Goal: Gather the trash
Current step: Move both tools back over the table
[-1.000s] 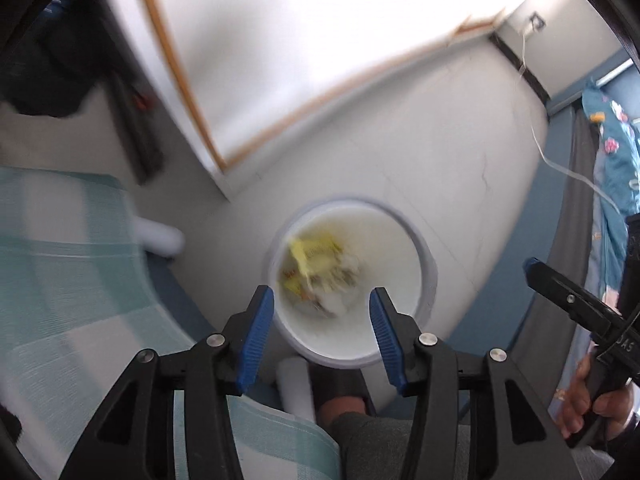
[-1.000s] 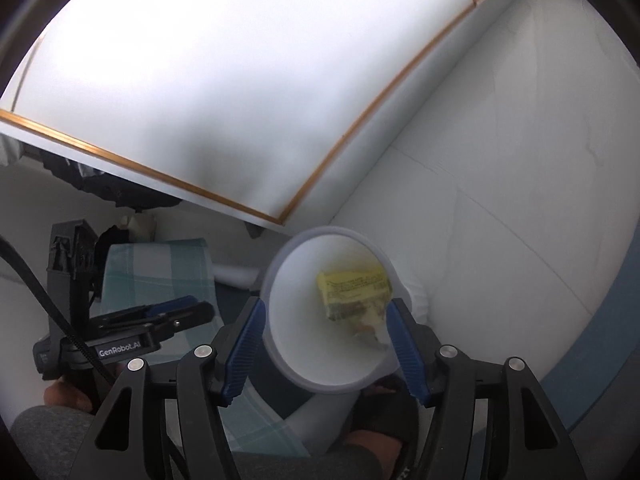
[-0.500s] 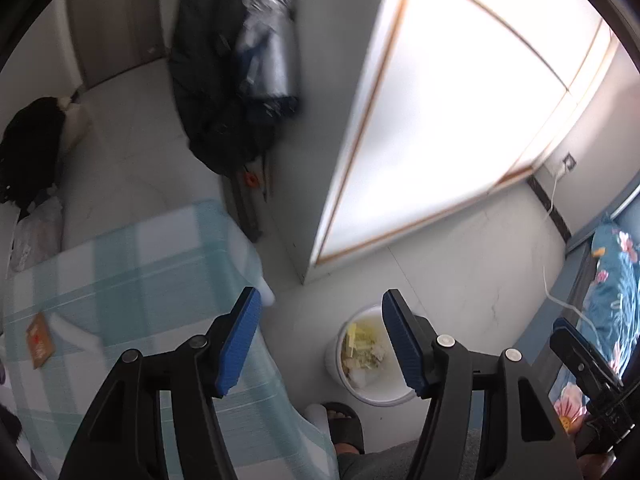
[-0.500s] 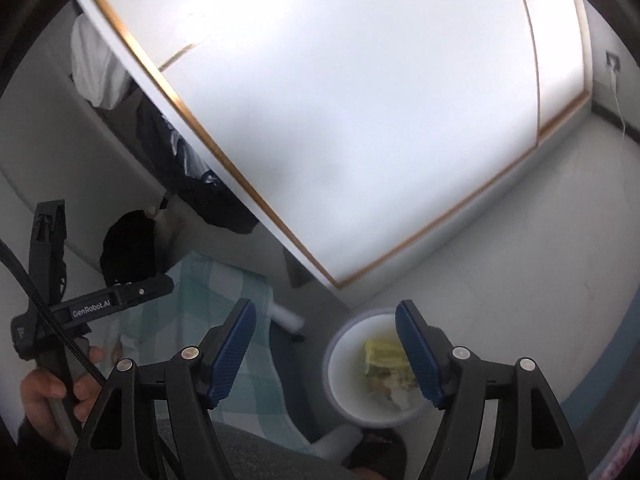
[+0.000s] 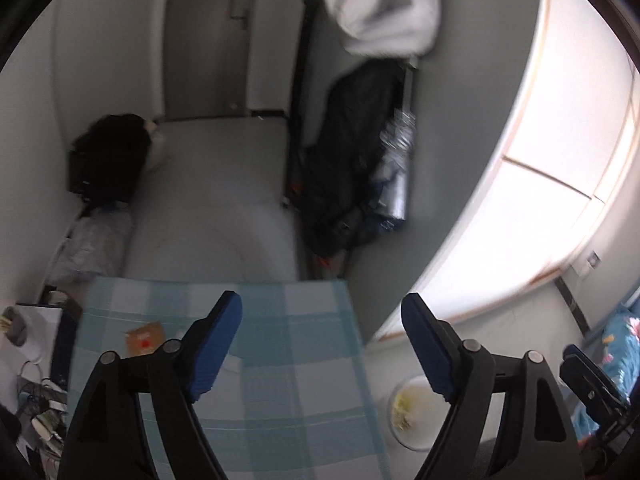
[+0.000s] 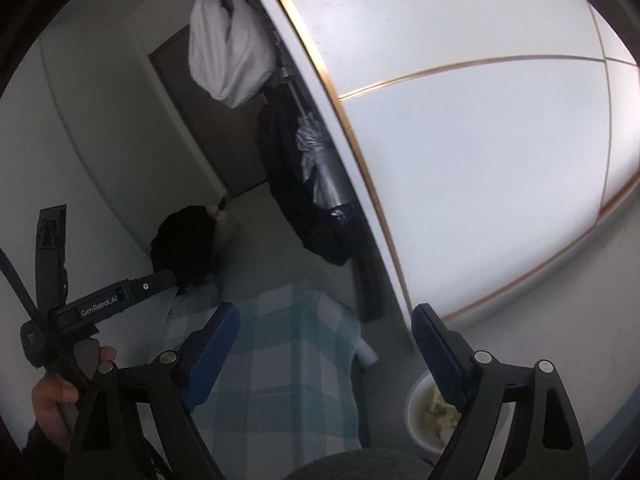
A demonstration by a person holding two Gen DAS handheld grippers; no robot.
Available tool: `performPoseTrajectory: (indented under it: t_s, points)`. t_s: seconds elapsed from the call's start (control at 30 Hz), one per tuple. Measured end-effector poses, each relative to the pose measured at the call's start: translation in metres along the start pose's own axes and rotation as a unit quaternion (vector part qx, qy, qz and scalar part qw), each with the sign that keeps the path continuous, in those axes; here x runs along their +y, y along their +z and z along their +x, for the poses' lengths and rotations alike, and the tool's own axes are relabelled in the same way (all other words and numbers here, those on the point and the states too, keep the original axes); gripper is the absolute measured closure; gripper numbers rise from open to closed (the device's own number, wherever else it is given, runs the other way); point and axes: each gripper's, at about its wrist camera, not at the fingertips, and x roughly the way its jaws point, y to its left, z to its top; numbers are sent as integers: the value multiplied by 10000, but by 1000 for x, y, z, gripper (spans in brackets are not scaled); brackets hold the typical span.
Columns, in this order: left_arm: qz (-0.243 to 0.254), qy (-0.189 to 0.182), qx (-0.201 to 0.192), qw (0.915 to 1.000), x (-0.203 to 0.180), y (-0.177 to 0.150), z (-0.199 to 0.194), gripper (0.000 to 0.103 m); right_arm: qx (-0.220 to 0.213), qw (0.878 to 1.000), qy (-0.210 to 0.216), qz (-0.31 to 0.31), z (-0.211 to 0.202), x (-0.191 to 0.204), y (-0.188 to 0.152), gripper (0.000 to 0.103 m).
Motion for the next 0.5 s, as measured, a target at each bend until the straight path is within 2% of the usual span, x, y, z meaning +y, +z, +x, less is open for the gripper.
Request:
performPoseTrajectory:
  t_s: [0.13, 0.5]
  points:
    - [-63, 353, -278, 9990, 28, 3, -13, 18, 89, 9994, 245, -232, 10, 33, 1, 13]
    - [-493, 1051, -434, 9923, 98, -8, -15, 16, 631, 9929, 677, -749, 81, 107, -20, 12]
